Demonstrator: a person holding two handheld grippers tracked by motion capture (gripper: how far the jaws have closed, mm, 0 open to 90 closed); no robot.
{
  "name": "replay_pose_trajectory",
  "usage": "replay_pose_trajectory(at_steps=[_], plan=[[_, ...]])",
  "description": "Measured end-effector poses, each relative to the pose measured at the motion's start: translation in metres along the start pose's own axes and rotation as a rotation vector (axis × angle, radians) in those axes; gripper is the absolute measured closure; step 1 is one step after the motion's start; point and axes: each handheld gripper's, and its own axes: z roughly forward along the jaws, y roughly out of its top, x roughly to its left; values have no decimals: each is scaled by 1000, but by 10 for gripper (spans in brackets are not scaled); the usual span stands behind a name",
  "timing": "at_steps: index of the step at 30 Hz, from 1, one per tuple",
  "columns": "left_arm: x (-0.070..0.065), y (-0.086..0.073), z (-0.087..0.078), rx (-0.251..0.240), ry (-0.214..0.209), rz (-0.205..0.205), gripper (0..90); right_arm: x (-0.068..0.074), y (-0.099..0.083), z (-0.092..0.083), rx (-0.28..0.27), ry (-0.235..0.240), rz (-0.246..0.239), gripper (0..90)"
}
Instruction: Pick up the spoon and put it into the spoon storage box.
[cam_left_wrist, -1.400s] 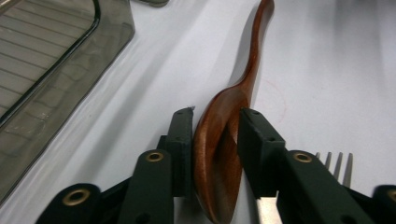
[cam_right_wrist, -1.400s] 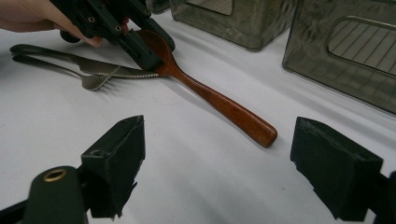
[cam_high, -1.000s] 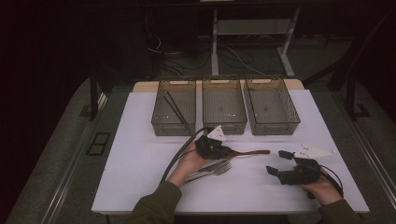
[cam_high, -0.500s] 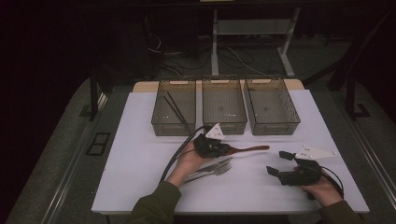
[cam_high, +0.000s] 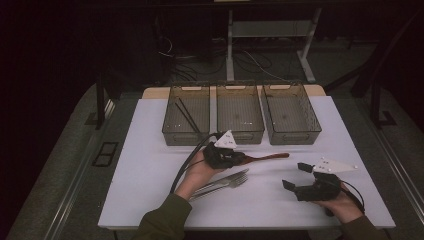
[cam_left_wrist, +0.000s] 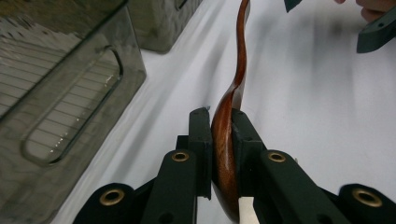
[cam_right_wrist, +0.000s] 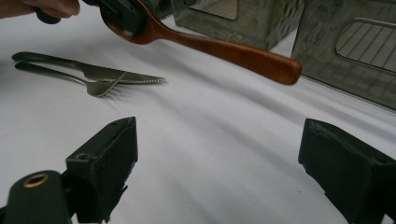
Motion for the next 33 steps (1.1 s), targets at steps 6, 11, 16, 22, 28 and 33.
replay_pose_trajectory(at_steps=[6,11,16,22,28,33], plan=[[2,2,-13,-23,25,-14,807,-1,0,0,1,-2,1,121],[5,3,-23,-39,43,-38,807,-1,-1,1,5,-5,-2,121],[8,3,-31,-46,64,-72,808,-1,-1,1,8,-4,-9,121],[12,2,-38,-55,87,-99,808,-1,-1,1,15,0,-11,121],[17,5,-42,-56,113,-119,809,-3,-1,3,18,-5,-2,121],[25,9,-48,-63,152,-128,809,-2,-1,2,22,-2,5,121]])
